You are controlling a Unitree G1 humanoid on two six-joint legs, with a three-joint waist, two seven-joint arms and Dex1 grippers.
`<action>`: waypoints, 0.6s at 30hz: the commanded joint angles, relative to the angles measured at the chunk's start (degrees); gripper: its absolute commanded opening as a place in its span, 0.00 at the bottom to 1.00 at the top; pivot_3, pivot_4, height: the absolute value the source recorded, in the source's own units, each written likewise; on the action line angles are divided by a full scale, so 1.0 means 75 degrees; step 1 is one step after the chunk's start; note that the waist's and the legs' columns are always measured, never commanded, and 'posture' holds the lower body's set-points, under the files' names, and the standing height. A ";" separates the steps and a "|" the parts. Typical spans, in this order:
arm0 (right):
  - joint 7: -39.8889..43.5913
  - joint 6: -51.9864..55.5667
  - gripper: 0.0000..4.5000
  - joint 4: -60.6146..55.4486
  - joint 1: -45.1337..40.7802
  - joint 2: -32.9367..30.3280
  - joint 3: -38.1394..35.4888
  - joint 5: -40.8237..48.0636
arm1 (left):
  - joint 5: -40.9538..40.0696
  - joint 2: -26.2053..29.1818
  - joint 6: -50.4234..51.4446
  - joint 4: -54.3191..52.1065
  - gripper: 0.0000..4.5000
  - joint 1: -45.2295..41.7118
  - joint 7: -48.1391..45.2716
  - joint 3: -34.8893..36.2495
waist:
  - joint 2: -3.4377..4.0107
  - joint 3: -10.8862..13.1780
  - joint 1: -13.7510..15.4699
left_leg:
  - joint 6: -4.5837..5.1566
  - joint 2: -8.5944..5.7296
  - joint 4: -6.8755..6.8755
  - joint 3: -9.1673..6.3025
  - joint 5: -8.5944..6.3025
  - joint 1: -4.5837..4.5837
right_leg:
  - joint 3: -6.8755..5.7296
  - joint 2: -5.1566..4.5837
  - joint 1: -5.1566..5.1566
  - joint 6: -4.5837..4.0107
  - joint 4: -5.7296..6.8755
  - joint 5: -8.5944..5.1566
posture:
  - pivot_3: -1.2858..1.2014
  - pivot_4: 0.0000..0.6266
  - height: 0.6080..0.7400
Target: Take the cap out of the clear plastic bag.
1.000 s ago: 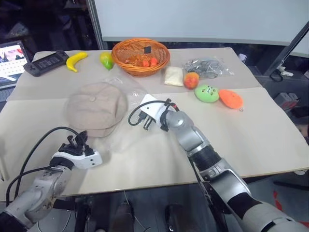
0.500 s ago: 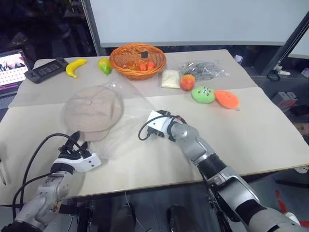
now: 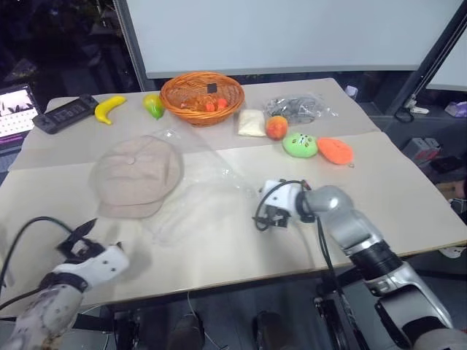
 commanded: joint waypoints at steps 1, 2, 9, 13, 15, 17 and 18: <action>-0.0351 0.0670 1.00 0.0504 -0.0510 0.0082 -0.1505 0.1069 | -0.2538 -0.1314 0.1256 -0.0480 0.99 -0.0686 0.0139 0.1718 | -0.0019 0.0011 0.0008 | 0.0000 0.0004 0.0004 -0.0002 0.0000 0.0001 | 0.0001 0.0009 0.0001 0.0003 0.0000 0.0000 | 0.52 0.24 1.00; -0.0713 0.0731 1.00 0.0759 -0.0667 0.0226 -0.1819 0.1187 | -0.3065 -0.1705 0.1549 -0.0533 0.99 -0.1068 0.0464 0.2167 | -0.0037 0.0021 0.0018 | 0.0000 0.0004 0.0009 -0.0003 0.0000 0.0000 | 0.0000 0.0011 0.0002 0.0009 0.0002 -0.0002 | 0.52 0.24 1.00; -0.3562 0.0528 1.00 0.1791 -0.0676 0.1291 -0.3533 0.1515 | -0.4004 -0.2990 0.2066 -0.0099 0.99 -0.1948 0.1642 0.3416 | -0.0080 0.0015 0.0038 | -0.0011 -0.0005 0.0038 -0.0025 -0.0009 -0.0007 | 0.0002 0.0018 0.0028 0.0027 -0.0005 -0.0001 | 0.52 0.24 1.00; -0.4139 -0.0218 1.00 0.2314 -0.0459 0.1356 -0.3471 0.1315 | -0.4202 -0.3385 0.1876 0.0079 0.99 -0.2115 0.1902 0.3594 | -0.0081 0.0015 0.0073 | -0.0010 -0.0015 0.0052 -0.0018 -0.0033 -0.0047 | 0.0009 0.0008 0.0009 0.0038 -0.0027 -0.0002 | 0.52 0.24 1.00; -0.4283 -0.0566 1.00 0.2660 -0.0480 0.1362 -0.3487 0.1300 | -0.4205 -0.3487 0.1742 0.0127 0.99 -0.2200 0.1990 0.3615 | -0.0082 0.0016 0.0071 | -0.0010 -0.0014 0.0063 -0.0018 -0.0034 -0.0060 | 0.0010 0.0008 0.0001 0.0046 -0.0027 0.0004 | 0.52 0.24 1.00; -0.4308 -0.0667 1.00 0.2892 -0.0511 0.1322 -0.3485 0.1336 | -0.4273 -0.3576 0.1689 0.0194 0.99 -0.2315 0.2114 0.3656 | -0.0082 0.0015 0.0070 | -0.0009 -0.0012 0.0076 -0.0019 -0.0033 -0.0056 | 0.0010 0.0012 0.0007 0.0050 -0.0026 0.0010 | 0.52 0.24 1.00; -0.4351 -0.0671 1.00 0.3025 -0.0603 0.1345 -0.3559 0.1427 | -0.4304 -0.3583 0.1723 0.0253 0.99 -0.2418 0.2206 0.3670 | -0.0082 0.0015 0.0062 | -0.0009 -0.0011 0.0080 -0.0018 -0.0033 -0.0049 | 0.0010 0.0012 0.0014 0.0051 -0.0025 0.0011 | 0.52 0.24 1.00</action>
